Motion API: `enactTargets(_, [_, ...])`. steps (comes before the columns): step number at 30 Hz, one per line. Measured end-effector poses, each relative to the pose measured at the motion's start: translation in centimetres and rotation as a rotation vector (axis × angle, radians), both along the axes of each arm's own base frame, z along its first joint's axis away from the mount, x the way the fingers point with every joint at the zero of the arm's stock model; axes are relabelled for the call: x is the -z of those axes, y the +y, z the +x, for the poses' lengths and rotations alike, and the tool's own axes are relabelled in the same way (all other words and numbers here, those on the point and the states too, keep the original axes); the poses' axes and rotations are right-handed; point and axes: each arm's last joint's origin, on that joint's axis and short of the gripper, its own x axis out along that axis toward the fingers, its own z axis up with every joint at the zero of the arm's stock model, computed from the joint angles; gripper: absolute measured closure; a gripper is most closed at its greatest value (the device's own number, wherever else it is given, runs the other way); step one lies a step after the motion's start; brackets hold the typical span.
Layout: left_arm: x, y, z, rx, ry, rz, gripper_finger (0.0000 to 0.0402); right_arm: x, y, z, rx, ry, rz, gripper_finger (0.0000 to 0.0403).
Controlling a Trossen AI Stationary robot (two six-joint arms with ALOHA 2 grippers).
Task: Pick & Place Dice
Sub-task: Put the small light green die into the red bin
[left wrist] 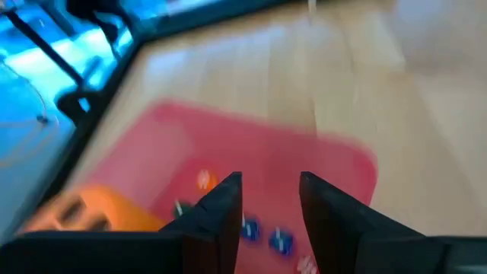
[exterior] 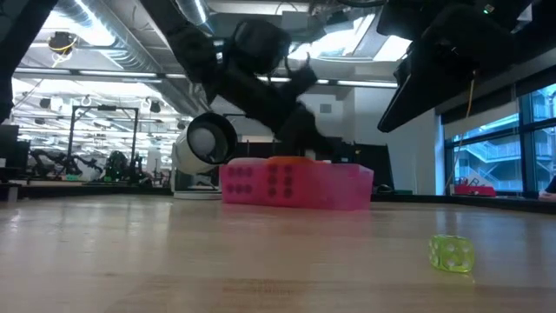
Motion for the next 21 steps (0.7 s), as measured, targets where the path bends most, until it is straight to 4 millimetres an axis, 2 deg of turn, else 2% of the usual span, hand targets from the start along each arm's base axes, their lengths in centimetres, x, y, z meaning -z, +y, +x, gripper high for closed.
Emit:
enactTargets(4, [-2.6,-1.6,-0.3,0.041,-0.068,0.016,0.0279,0.0,0.0,0.1,0.000,-0.006,0.003,0.0243])
enactTargets(9, [-4.8,-3.2,-1.3,0.077,-0.072,0.011,0.0286,0.0,0.5,-0.1,-0.058,0.014,0.030,0.0243])
enactTargets(15, [-6.8,-4.0,-3.1,0.056,-0.021,-0.069,0.0293,-0.1,1.7,-0.3,-0.234,0.029,0.010,0.0243])
enactTargets(21, [-9.1,-4.4,-5.8,0.035,0.045,-0.122,0.0293,-0.2,2.0,-0.6,-0.349,0.077,0.053,0.0243])
